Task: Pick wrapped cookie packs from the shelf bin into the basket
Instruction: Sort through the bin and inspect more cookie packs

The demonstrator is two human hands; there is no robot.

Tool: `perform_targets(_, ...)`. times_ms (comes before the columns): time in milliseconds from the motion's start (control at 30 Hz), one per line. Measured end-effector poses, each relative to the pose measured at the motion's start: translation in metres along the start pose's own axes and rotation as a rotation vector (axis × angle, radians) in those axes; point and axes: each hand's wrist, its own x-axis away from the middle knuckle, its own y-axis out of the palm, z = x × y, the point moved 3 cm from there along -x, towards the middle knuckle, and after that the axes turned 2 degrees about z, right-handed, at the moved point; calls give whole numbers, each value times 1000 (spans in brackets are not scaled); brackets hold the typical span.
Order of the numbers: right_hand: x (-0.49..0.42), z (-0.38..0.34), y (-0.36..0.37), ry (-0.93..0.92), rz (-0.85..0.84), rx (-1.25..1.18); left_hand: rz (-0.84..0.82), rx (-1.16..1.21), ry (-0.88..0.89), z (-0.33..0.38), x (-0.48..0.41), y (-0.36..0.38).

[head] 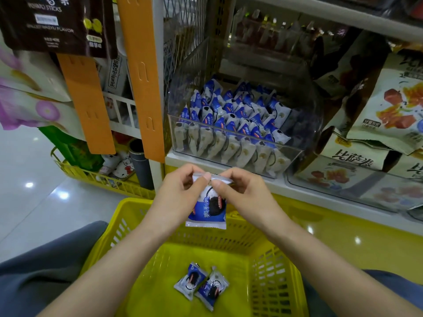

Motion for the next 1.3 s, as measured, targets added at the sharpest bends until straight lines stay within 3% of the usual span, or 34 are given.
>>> perform_targets(167, 2, 0, 0, -23, 14, 15, -20, -37, 2, 0, 1, 0)
perform_targets(400, 8, -8, -5, -345, 218, 494, 20, -21, -45, -1, -1, 2)
perform_targets(500, 6, -13, -13, -377, 335, 414, 125, -91, -39, -2, -2, -6)
perform_targets(567, 6, -16, -18, -400, 378, 313, 96, -50, -130, -2, -3, -7)
perform_targets(667, 10, -19, -13, -497, 291, 342, -48, 209, -331, -1, -2, -2)
perform_targets(833, 16, -18, 1, -643, 144, 596, -31, 345, -171, 1, 1, -3)
perform_targets(900, 16, -18, 4, -513, 161, 497, 4, 317, -137, 2, 1, -4)
perform_targets(967, 13, -15, 4, -243, 202, 210, 8, 301, -131, 2, 1, -4)
perform_targets(1067, 8, -3, 6, 135, 82, -189, -19, 280, -138, 1, 1, -1)
perform_targets(1167, 8, -2, 6, 239, -13, -335, 49, 165, -90, -1, 0, 1)
perform_targets(1300, 8, -2, 5, 257, 52, -445, 83, -144, 138, 0, 2, 2)
